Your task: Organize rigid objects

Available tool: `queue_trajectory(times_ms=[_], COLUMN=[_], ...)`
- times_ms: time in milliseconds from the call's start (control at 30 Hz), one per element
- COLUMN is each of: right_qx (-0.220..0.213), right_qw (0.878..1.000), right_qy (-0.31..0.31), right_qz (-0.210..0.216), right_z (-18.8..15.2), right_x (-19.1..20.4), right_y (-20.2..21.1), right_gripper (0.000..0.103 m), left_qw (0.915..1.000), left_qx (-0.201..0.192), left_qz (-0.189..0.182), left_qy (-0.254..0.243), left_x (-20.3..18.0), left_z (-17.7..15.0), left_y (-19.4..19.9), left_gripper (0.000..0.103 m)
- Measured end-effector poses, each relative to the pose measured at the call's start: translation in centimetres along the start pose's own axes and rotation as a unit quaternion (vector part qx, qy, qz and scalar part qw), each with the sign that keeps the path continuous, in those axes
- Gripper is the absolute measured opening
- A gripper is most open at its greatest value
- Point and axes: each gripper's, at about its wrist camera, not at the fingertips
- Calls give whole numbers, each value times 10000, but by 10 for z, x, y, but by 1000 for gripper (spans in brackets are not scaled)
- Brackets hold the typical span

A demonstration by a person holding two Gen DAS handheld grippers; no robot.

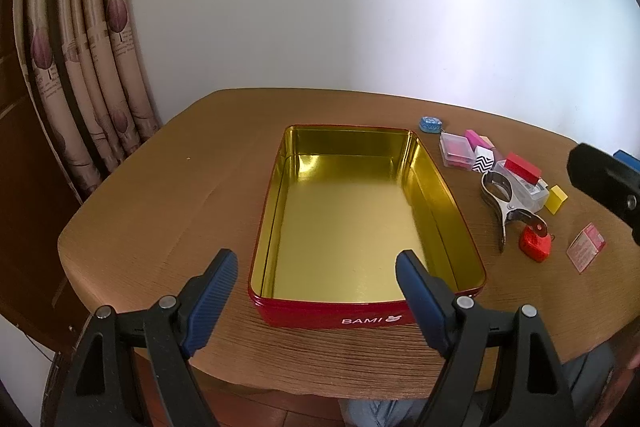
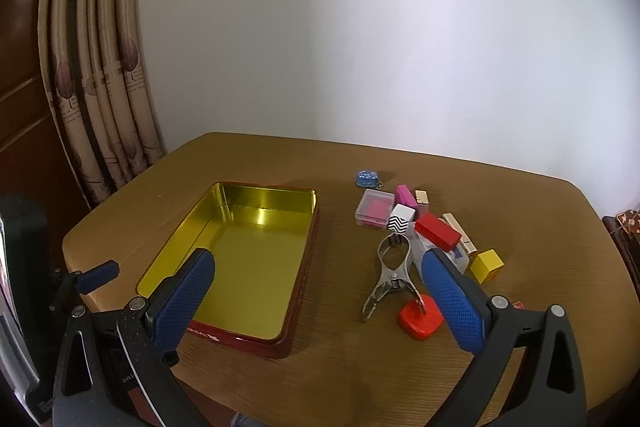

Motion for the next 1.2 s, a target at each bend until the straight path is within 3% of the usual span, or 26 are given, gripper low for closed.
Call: queue_trajectory(times_ms=[1200], right_qx=[55], right_qw=[10000], right_qy=[-27], right_qz=[30], right_z=[-7], right_x=[-3], right_y=[-1], right_gripper=[103], left_qw=[9999], left_qx=[89], left_qz=[-9], left_qy=[-71], left_x=[-5], left_z=[-2], left_y=[-2], left_gripper=[84])
Point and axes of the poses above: each gripper's, at about its wrist camera, not at the fingertips, and y roughly against the way its jaws point, x to its left, z to its top, and after that the axes turned 15 degrees about -x, right-handed
